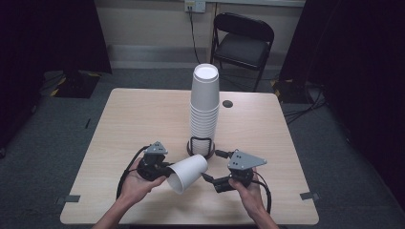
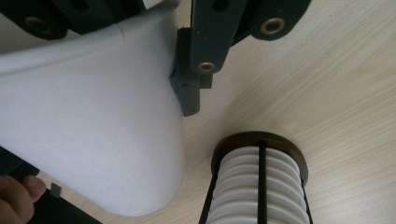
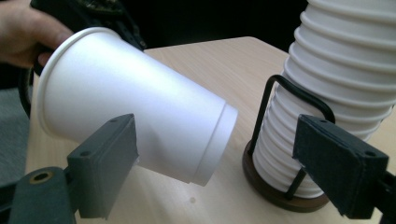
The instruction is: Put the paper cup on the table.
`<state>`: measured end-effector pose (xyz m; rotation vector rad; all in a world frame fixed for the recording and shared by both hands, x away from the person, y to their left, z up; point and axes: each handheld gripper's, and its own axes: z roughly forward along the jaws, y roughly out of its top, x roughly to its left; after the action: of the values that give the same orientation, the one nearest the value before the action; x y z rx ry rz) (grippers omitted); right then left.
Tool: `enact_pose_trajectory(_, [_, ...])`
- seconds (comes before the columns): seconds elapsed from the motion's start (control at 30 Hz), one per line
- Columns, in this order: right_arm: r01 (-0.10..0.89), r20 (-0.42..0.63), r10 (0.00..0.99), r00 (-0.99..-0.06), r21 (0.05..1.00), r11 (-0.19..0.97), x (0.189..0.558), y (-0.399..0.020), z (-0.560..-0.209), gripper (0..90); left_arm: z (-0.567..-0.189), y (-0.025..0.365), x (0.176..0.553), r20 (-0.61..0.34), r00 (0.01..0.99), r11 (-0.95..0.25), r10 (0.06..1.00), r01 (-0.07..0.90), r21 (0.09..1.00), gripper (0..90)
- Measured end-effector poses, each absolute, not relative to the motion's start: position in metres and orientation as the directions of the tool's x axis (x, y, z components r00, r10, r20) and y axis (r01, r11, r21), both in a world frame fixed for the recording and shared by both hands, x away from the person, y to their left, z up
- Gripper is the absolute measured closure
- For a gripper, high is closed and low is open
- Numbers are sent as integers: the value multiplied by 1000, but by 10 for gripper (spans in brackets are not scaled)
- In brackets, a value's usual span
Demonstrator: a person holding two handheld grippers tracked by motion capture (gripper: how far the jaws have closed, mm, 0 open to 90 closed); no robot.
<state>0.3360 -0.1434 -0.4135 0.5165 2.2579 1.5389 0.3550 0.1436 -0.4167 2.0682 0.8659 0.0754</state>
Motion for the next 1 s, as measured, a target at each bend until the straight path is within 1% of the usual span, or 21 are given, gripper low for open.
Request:
enact_pose_trajectory(0.07, [74,-111,462,-880,928,364,334,-142,-413,135,-416,144,356,-256,755,-378,604,554,742,869])
enact_pose_trajectory(0.23, [14,-189,424,-886,902,432,330,-138,-415,135,-415,140,357,-243,760,-412,603,558,721,868])
enact_pose_trajectory(0.3, [-18,-232,399,-887,881,472,329,-135,-415,136,-414,139,359,-244,765,-427,595,559,710,868])
enact_pose_trajectory(0.43, [-54,-277,360,-891,852,521,328,-130,-415,137,-408,138,362,-254,779,-444,574,556,703,868])
enact_pose_trajectory(0.57, [-80,-307,350,-885,841,535,329,-127,-414,137,-403,136,367,-250,783,-475,569,561,677,868])
enact_pose_trajectory(0.63, [-94,-318,339,-885,837,540,330,-127,-413,137,-401,134,370,-270,775,-480,571,582,657,868])
enact_pose_trajectory(0.77, [-134,-363,302,-881,805,578,329,-125,-412,136,-398,129,372,-241,784,-515,572,572,639,868])
enact_pose_trajectory(0.9, [-134,-363,294,-884,800,585,329,-123,-412,136,-397,121,376,-242,790,-547,563,576,607,867])
enact_pose_trajectory(1.0, [-150,-379,267,-886,779,609,327,-120,-414,137,-395,115,378,-249,795,-560,554,577,595,867])
